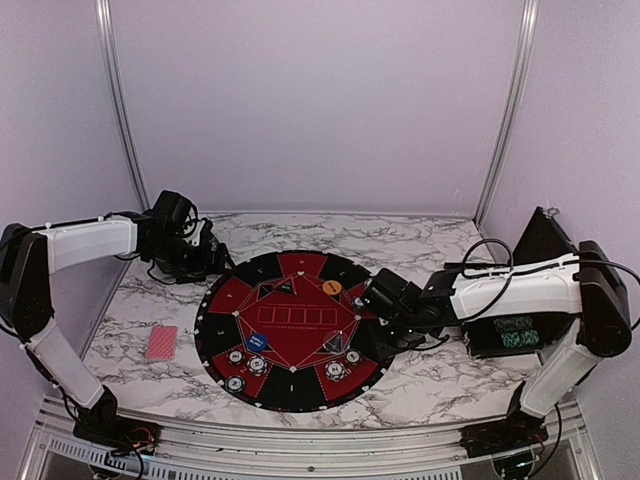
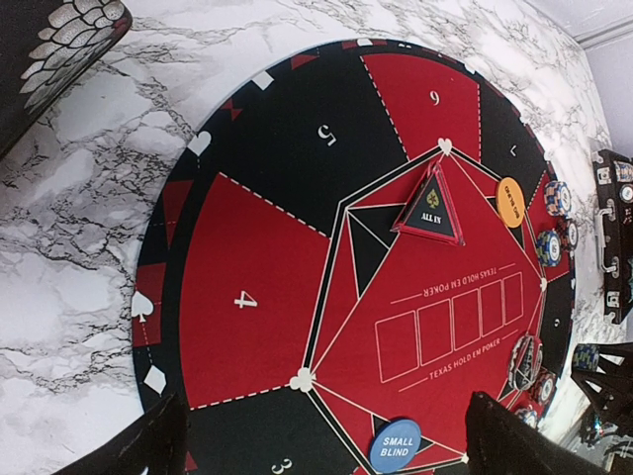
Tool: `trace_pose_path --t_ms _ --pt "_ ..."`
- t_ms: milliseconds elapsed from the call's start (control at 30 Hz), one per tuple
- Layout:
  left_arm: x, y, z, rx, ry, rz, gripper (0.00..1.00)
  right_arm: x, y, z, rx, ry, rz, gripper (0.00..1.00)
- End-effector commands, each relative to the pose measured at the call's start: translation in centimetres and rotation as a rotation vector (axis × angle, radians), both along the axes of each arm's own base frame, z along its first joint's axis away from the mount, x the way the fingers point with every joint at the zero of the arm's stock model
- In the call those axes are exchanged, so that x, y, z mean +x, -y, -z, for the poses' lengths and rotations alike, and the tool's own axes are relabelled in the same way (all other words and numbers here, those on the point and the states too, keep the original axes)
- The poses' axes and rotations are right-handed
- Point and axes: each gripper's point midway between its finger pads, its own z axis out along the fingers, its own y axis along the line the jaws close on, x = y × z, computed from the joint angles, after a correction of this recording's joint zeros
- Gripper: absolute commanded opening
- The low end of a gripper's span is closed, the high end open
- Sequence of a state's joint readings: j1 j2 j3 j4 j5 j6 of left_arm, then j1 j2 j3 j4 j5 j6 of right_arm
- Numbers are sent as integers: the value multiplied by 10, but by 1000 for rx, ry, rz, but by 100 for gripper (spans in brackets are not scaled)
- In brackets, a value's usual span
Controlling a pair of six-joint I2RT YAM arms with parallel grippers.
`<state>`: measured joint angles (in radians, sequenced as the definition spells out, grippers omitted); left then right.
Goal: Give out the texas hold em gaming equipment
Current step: Place the poker chips pile in the dealer area.
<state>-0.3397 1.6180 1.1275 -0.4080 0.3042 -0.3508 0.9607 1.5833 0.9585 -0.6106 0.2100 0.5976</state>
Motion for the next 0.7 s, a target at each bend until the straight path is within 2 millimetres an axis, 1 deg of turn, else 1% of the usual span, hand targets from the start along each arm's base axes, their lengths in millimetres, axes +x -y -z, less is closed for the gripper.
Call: trace_pose_path --t_ms 0,133,333,500,667 --pt "4 -2 0 17 13 4 99 -6 -7 -10 32 29 18 29" --pt "3 -2 1 14 11 6 99 -15 -12 -9 40 25 13 29" --pt "3 -1 2 14 9 8 99 -29 -15 -3 47 10 16 29" --pt "3 0 2 10 5 10 99 -40 -25 -1 65 8 2 29" --pt "3 0 4 11 1 10 99 -50 -35 6 69 -2 -18 29"
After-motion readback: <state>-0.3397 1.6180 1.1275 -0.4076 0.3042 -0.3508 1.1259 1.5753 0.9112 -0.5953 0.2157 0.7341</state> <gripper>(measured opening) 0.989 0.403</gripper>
